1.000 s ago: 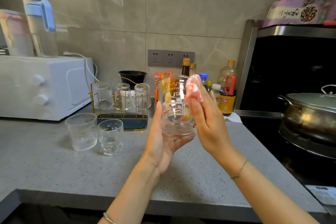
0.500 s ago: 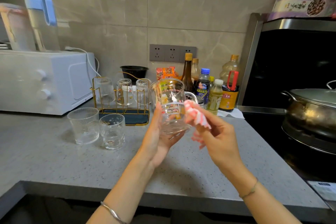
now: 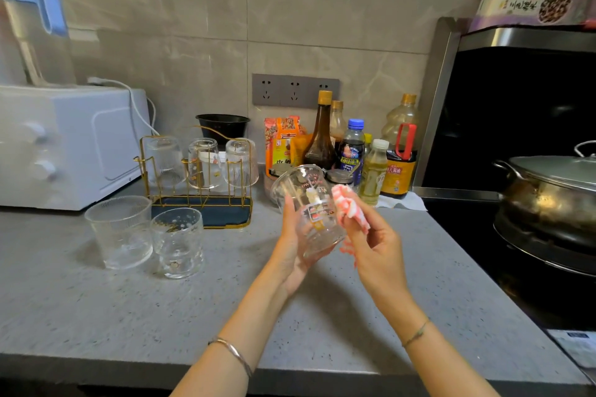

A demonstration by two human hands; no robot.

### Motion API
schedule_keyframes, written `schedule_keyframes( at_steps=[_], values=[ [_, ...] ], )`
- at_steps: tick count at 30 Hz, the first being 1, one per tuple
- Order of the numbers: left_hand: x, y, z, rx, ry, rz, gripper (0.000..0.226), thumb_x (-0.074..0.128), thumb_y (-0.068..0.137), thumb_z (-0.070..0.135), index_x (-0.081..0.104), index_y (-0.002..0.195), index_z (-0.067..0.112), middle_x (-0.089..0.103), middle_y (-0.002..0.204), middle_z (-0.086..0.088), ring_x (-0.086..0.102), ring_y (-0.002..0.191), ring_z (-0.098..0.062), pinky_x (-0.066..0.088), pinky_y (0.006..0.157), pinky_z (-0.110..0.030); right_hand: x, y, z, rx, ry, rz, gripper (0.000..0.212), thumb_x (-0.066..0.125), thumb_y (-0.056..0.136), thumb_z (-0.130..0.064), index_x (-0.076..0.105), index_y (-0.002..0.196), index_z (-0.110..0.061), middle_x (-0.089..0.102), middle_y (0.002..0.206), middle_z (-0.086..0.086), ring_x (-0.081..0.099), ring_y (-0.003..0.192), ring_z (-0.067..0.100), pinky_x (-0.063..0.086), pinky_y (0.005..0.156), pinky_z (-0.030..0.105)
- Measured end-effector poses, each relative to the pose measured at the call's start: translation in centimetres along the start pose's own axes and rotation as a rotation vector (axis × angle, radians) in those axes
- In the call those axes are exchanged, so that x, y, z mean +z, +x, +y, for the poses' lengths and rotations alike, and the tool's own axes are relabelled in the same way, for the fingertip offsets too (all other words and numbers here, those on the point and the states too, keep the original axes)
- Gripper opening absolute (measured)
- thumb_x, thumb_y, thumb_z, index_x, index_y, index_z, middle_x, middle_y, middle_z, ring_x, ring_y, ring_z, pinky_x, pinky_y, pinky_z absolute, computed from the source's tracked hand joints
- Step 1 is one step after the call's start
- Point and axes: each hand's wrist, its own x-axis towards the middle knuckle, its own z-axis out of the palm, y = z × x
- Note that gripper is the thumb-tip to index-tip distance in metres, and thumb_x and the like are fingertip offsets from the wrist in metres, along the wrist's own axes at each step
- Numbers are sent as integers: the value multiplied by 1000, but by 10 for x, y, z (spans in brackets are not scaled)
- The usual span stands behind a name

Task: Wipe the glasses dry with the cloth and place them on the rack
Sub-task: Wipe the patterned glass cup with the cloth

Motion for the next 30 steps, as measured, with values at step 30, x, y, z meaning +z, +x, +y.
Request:
schedule_keyframes(
  at_steps=[30],
  values=[
    [-26, 2, -10, -269, -558, -64, 81, 50, 80, 73, 73, 105, 0, 69, 115, -21, 69, 102, -31, 55, 83, -47, 4, -5, 54, -707, -941, -386, 49, 39, 100, -29, 32, 146, -13, 25, 156, 3, 19, 147, 19, 10, 120, 37]
  ],
)
